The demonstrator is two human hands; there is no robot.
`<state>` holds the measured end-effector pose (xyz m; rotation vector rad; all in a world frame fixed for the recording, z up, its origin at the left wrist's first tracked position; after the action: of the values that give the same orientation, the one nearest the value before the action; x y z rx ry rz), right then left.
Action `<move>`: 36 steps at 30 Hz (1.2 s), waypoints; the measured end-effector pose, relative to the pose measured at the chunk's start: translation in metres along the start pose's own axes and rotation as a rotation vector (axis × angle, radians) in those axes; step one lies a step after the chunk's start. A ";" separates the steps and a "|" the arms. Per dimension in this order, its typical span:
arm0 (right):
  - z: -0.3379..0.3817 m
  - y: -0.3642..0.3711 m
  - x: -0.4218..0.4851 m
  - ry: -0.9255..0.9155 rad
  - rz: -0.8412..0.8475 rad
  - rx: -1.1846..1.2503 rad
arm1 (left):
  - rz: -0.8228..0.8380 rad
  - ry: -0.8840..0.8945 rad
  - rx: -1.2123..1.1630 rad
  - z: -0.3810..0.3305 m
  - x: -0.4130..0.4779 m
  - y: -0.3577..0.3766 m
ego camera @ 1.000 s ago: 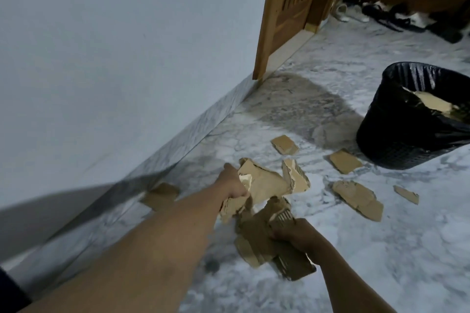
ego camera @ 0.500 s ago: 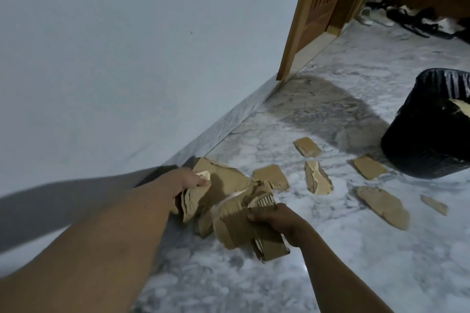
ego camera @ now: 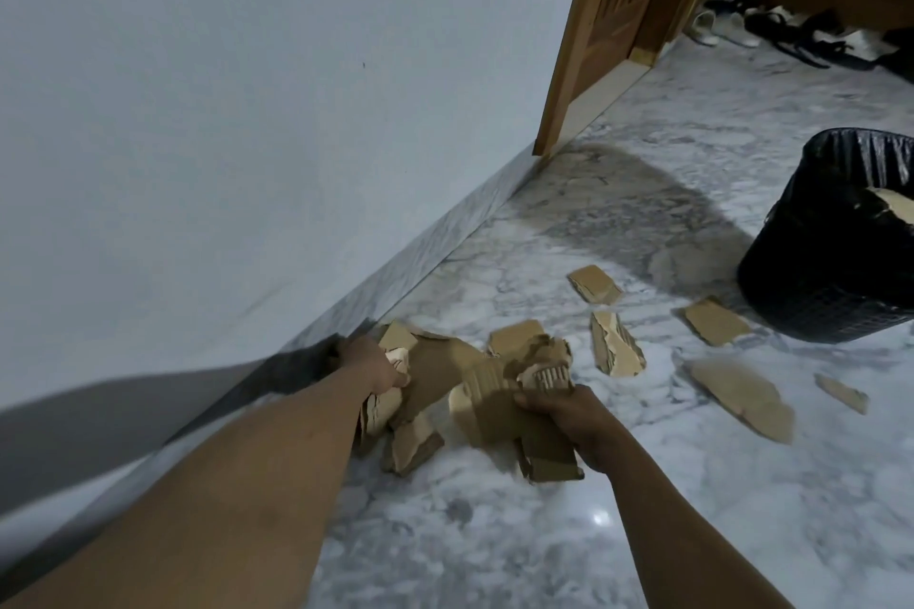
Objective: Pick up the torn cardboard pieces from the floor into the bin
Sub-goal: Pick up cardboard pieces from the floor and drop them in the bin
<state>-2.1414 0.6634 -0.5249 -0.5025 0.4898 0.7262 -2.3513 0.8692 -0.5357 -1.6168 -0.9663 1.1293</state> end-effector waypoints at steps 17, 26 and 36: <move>0.013 0.043 0.060 0.022 -0.458 -0.299 | -0.053 0.083 -0.321 -0.015 0.002 -0.005; 0.000 -0.043 0.042 0.263 -0.251 0.597 | 0.135 -0.261 -0.861 -0.051 -0.001 -0.004; 0.025 -0.074 0.002 0.142 -0.028 0.598 | 0.154 -0.451 -1.339 -0.173 -0.036 -0.011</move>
<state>-2.0805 0.6312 -0.4875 0.0016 0.7965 0.4840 -2.1967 0.7977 -0.4879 -2.5102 -2.2157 0.9694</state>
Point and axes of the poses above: each hand's wrist, its own x-axis towards the middle knuckle, its own y-axis out of the palm, z = x × y, the point moved 1 cm from there along x, towards the middle knuckle, and after that the axes turned 15 degrees about -z, right-handed, at the moved point
